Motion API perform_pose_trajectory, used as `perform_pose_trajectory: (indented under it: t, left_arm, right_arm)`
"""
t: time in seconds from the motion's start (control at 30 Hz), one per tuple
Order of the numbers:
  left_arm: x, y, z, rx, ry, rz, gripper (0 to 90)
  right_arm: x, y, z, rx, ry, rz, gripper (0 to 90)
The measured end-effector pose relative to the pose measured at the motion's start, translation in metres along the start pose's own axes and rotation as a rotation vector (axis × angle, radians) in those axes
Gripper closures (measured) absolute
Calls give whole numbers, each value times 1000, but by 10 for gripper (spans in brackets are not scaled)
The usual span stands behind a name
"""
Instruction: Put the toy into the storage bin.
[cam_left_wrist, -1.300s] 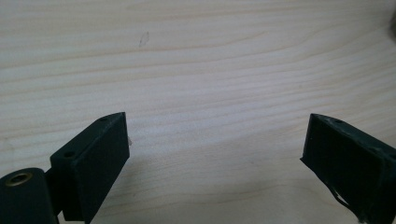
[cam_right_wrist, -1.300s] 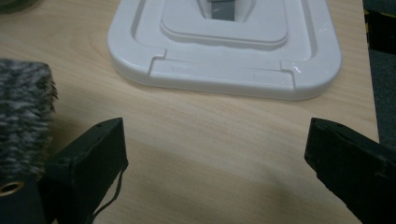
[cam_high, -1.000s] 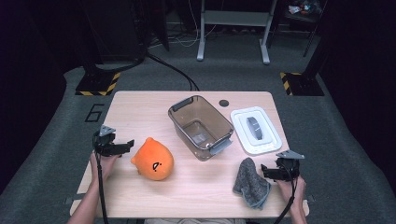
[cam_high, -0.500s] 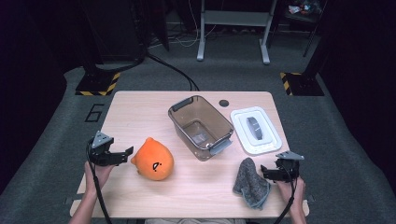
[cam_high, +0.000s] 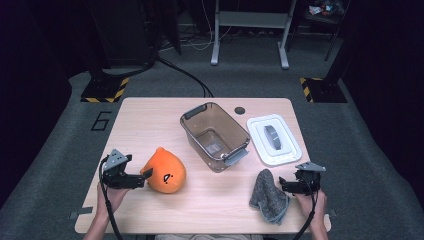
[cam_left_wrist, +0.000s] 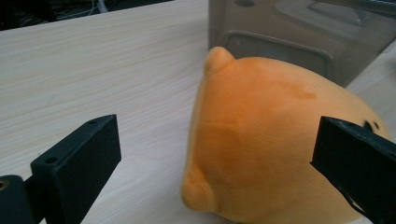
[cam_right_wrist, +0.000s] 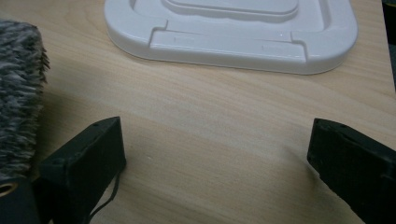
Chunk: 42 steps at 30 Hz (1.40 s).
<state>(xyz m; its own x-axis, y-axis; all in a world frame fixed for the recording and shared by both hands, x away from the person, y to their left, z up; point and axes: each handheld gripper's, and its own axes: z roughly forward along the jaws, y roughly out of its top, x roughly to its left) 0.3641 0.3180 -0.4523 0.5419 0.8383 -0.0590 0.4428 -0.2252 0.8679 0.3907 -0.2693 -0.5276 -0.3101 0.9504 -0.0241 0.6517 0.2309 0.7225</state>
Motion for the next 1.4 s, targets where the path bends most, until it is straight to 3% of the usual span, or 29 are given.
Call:
perform_pose_trajectory:
  t: [0.37, 0.5, 0.8, 0.93, 1.1, 1.27, 1.4]
  left_arm:
    - [-24, 0, 4, 17, -66, 44, 2]
    - [-30, 0, 12, 35, -62, 64, 22]
    - [-34, -9, 29, 84, -60, 101, 190]
    - [-34, -9, 31, 109, -49, 101, 334]
    - [-32, -9, 33, 103, -31, 87, 545]
    - [-35, -9, 32, 97, -7, 114, 644]
    - [-36, -9, 29, 77, -11, 127, 675]
  right_arm:
    - [-1, 1, 1, 5, 3, 12, 17]
    - [-1, 1, 1, 7, 6, 12, 17]
    - [-1, 0, 1, 4, 4, 12, 17]
    - [-1, 0, 1, 7, 3, 14, 15]
    - [-1, 0, 1, 2, 5, 13, 15]
    - [-1, 0, 1, 4, 7, 12, 15]
    - [-1, 0, 1, 3, 7, 8, 15]
